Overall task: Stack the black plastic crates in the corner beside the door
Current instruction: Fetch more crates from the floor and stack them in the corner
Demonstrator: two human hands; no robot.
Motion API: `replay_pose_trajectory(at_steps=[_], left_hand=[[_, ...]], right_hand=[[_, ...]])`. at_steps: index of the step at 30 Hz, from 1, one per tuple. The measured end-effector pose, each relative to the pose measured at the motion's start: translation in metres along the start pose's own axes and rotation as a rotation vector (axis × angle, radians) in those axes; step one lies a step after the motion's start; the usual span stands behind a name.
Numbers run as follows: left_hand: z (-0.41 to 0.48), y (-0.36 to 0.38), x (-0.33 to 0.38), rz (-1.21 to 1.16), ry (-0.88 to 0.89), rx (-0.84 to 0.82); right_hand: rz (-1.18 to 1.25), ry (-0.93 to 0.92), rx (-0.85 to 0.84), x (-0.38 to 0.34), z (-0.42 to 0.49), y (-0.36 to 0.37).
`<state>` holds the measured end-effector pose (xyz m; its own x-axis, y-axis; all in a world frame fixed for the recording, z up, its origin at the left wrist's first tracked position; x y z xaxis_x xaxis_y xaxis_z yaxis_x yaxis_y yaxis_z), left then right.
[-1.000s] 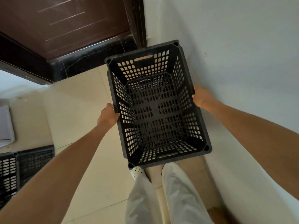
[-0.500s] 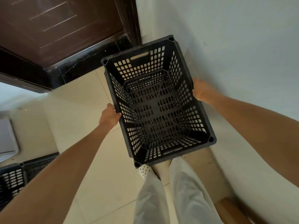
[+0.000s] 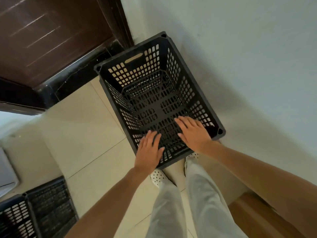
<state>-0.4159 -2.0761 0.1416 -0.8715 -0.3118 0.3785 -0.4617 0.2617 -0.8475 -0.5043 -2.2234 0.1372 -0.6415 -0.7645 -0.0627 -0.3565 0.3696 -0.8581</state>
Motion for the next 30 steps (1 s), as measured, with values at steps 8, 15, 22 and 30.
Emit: replay_pose_trajectory(at_steps=[8, 15, 22, 30], left_hand=[[0.015, 0.058, 0.070, 0.041, 0.236, -0.088], [0.024, 0.061, 0.076, 0.115, 0.366, -0.005], [0.022, 0.058, 0.076, 0.165, 0.336, -0.087], [0.016, 0.044, 0.041, 0.112, 0.308, -0.090]], right_hand=[[-0.005, 0.009, 0.118, 0.027, -0.037, 0.038], [-0.001, -0.027, 0.248, 0.038, -0.029, 0.033], [-0.043, -0.011, 0.153, 0.035, -0.028, 0.036], [0.058, 0.061, 0.222, 0.049, -0.013, 0.016]])
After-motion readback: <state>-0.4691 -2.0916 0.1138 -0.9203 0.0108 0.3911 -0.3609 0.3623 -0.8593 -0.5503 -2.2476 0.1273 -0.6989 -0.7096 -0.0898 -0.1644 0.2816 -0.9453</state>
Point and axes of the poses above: each hand's wrist, its own z-axis towards the middle knuckle, its own y-axis out of the palm, x = y × z, the point moved 8 cm from there along z, towards the middle knuckle, and after that the axes turned 12 degrees about y, right-handed, at the moved point
